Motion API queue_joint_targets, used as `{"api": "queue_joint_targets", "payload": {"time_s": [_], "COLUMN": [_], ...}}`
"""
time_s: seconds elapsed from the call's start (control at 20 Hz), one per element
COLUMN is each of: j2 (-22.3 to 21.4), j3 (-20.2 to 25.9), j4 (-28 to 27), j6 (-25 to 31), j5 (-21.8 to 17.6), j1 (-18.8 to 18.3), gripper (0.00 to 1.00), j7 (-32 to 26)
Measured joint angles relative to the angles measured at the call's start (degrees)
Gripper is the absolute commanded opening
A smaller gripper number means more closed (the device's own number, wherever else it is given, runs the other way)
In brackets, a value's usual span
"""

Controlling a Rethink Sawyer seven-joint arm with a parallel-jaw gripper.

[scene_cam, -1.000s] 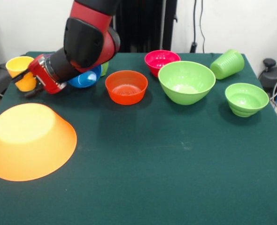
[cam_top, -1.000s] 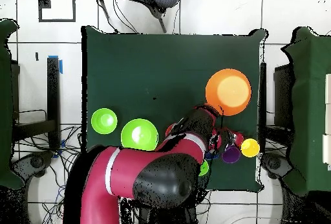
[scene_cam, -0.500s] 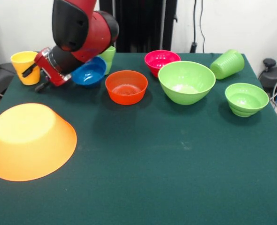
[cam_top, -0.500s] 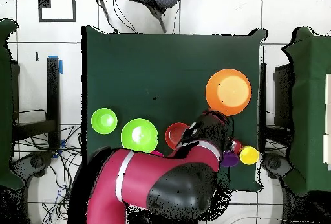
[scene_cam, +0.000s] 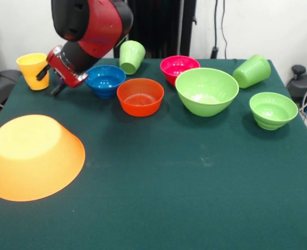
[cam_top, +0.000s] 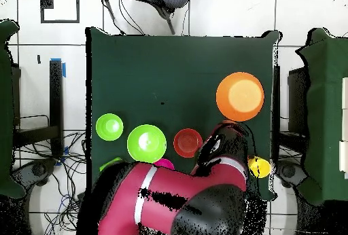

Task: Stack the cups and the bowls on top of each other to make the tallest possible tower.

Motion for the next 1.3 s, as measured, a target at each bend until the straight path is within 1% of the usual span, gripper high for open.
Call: {"api": "queue_joint_targets", "payload": {"time_s": [0.35,0.6,1.1,1.3], "j2": [-5.44,-7.51,-11.33,-13.87], "j3": [3.72,5.40,8.42,9.98], "j4": [4.55,5.92,8.47,10.29], "j6": [0.01,0.01,0.01,0.02], "j5": [2.04,2.05,2.05,3.45], "j1": [-2.69,-4.03,-6.49,-7.86], "gripper": [1.00,1.00,1.00,1.00], "j7": [-0.25,-1.18,-8.67,-12.83]}}
